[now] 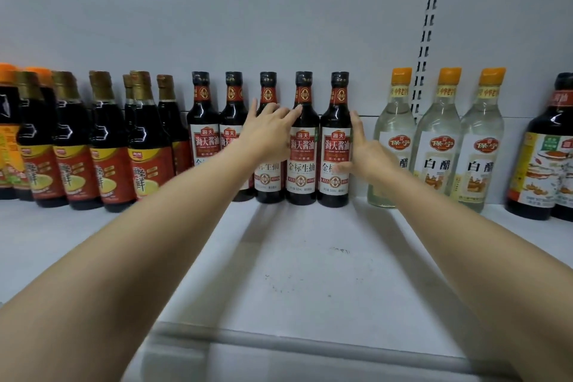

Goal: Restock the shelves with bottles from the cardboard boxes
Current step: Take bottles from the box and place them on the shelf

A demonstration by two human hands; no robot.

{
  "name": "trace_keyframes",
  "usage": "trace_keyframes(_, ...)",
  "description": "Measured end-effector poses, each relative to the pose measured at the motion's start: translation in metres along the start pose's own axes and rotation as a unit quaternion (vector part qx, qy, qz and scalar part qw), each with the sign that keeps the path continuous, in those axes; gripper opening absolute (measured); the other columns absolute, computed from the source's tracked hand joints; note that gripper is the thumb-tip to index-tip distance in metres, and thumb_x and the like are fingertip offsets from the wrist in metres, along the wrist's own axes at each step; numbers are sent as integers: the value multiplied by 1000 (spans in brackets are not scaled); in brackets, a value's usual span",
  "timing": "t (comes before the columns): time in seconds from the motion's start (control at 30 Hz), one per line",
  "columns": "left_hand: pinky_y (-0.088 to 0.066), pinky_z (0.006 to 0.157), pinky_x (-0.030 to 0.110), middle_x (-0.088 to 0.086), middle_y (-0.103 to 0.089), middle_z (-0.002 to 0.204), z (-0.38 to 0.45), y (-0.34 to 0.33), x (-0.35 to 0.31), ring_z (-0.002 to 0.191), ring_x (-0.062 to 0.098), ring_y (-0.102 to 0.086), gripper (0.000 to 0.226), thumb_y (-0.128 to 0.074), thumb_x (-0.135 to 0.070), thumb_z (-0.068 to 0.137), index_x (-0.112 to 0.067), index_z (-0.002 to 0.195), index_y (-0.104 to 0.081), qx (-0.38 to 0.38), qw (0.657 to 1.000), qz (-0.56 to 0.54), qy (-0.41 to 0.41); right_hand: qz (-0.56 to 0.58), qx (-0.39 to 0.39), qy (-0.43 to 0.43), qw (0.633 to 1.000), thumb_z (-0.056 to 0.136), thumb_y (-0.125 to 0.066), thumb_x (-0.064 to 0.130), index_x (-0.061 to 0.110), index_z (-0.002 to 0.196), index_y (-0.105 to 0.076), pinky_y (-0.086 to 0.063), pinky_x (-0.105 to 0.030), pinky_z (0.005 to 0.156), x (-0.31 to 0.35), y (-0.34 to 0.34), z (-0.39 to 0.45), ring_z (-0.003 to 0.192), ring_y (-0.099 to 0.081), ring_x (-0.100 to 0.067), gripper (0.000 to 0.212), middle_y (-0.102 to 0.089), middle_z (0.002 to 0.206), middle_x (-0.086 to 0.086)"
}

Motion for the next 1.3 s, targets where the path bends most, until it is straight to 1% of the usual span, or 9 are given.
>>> trace_keyframes(0.17, 0, 117, 54, 4, -27, 154, -11, 38, 12, 144, 24, -15, 73, -53, -12, 87, -26, 151, -21, 15, 1000, -13, -4, 11, 3, -15, 1000, 84, -70, 32, 30, 144, 31, -57, -37, 74, 5, 15, -18, 74, -62, -21, 117, -57, 93, -10)
trace_keyframes(0.3, -2, 116, 55, 4, -30, 152, -41, 49, 25, 143, 26, -18, 70, -53, -12, 87, -25, 150, -25, 13, 1000, -7, 26, 46, -4, 0, 999, 79, -75, 30, 37, 146, 24, -49, -49, 93, 20, 11, -39, 112, -56, -34, 120, -43, 138, -20)
trace_keyframes(0.43, -5, 115, 61, 4, -31, 151, -72, 57, 41, 142, 26, -17, 70, -54, -15, 87, -26, 149, -24, 37, 999, -8, 31, 45, 1, 22, 999, 79, -75, 33, 35, 148, 20, -30, -56, 110, 46, 11, -61, 141, -26, -37, 118, -19, 154, -20)
trace_keyframes(0.57, -9, 114, 58, 4, -31, 150, -103, 71, 58, 140, 27, -21, 66, -54, -22, 90, -27, 149, -24, 46, 998, -12, 30, 33, 11, 51, 998, 79, -75, 37, 35, 149, 17, -27, -55, 112, 87, 8, -82, 143, -20, -36, 116, -15, 156, -17)
trace_keyframes(0.7, -28, 109, 50, 5, -29, 151, -145, 85, 82, 139, 27, -21, 65, -54, -31, 92, -25, 149, -25, 62, 989, -104, 87, 36, 28, 113, 993, 81, -73, 40, 34, 150, 13, -25, -54, 113, 148, -1, -113, 144, -17, -34, 111, -13, 157, -14)
trace_keyframes(0.83, -33, 104, 48, 4, -32, 150, -201, 92, 125, 137, 28, -25, 64, -54, -31, 92, -24, 148, -25, 85, 981, -110, 136, 29, 51, 187, 981, 84, -68, 45, 24, 153, -4, -25, -51, 113, 218, -17, -150, 144, -10, -33, 97, -8, 157, -9)
trace_keyframes(0.97, -31, 106, 50, 5, -31, 151, -274, 101, 184, 136, 31, -26, 66, -54, -36, 92, -23, 149, -23, 121, 967, -91, 206, 41, 60, 274, 959, 84, -65, 52, 18, 150, -18, -30, -48, 110, 293, -35, -193, 136, -19, -28, 88, -19, 149, -6)
trace_keyframes(1.2, -35, 107, 40, 11, -31, 151, -435, 112, 276, 134, 27, -37, 71, -53, -35, 95, -17, 151, -14, 212, 907, -121, 344, -34, 133, 456, 879, 89, -53, 58, 24, 152, -15, -24, -52, 109, 416, -99, -284, 142, -10, -24, 81, -11, 157, -1)
trace_keyframes(1.3, -35, 108, 43, 13, -32, 150, -501, 113, 309, 134, 30, -36, 77, -52, -48, 92, -18, 152, -12, 231, 879, -102, 404, -33, 160, 502, 850, 93, -47, 56, 24, 152, -17, -23, -52, 110, 464, -132, -316, 143, -6, -22, 73, -9, 159, 2)
Point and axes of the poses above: each hand's wrist, its own z-axis towards the middle knuckle, its own y-axis out of the back of the hand, x = y × z, the point moved 5 cm from there along z, towards the middle knuckle
